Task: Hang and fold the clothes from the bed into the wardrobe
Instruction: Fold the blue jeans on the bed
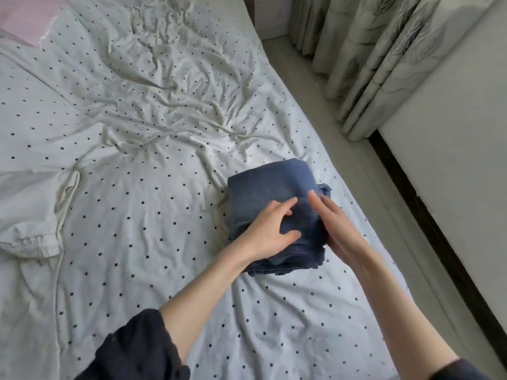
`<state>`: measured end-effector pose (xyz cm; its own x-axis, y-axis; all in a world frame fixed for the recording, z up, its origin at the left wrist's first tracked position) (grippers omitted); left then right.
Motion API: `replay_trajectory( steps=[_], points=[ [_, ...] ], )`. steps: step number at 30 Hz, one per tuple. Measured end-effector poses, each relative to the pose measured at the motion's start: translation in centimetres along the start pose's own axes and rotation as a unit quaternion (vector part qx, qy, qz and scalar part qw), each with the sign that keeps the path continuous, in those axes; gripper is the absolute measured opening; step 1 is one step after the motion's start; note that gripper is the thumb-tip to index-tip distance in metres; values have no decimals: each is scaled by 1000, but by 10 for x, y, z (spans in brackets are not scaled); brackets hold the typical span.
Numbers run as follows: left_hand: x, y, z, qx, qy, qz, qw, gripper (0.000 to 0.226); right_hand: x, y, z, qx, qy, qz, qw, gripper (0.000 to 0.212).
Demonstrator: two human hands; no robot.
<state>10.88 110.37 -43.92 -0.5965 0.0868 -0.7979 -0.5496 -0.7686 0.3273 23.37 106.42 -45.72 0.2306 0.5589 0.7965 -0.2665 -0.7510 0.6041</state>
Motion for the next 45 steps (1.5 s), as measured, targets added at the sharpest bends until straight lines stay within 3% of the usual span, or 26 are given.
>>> replay_trajectory(
  steps=[3,6,8,10,12,14,16,19,27,34,37,40,42,45],
  points=[
    [11,7,4,-56,14,-79,995,40,-10,-12,22,-73,57,14,996,13],
    [40,12,23,-161,-117,-132,971,41,-17,-29,35,-132,118,36,984,11],
    [52,8,23,-109,-217,-141,960,63,-18,-38,40,-185,202,51,960,26],
    [56,-2,17,-32,-311,-120,942,82,-18,-41,38,-253,344,76,901,47],
    [56,-17,10,9,-392,-108,913,102,-10,-30,22,-303,417,157,843,51],
    [61,-29,6,36,-429,-90,898,118,-18,-23,-3,-279,469,240,803,49],
    [77,-37,5,58,-444,-69,892,125,-42,-26,-17,-216,524,233,790,58],
    [98,-49,0,71,-463,-64,881,126,-71,-45,-12,-178,555,201,788,64],
    [135,-71,-29,42,-433,-54,899,119,-118,-97,-6,-155,562,195,789,60],
    [126,-68,-27,51,-443,-41,894,116,-113,-96,-4,-105,561,177,802,64],
    [112,-53,-21,-1,-382,-67,922,109,-95,-78,8,-112,491,202,840,68],
    [104,-34,-10,-102,-239,-55,964,92,-84,-62,41,-204,429,175,862,54],
    [102,-22,-1,-167,-195,-12,966,86,-84,-57,56,-212,435,170,859,50],
    [107,-17,7,-196,-104,95,970,90,-85,-63,70,-209,328,118,914,52]
  ],
)
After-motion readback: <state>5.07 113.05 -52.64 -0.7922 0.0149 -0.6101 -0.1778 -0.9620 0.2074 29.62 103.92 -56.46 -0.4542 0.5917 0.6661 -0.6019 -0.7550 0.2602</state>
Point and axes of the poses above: each hand's wrist, its own y-axis away from the middle knuckle, its own z-axis out of the back of the hand, x = y × z, the point moved 5 cm from there along -y, towards the middle knuckle, and after that the axes turned 8 degrees about -x, right-handed, at the moved point
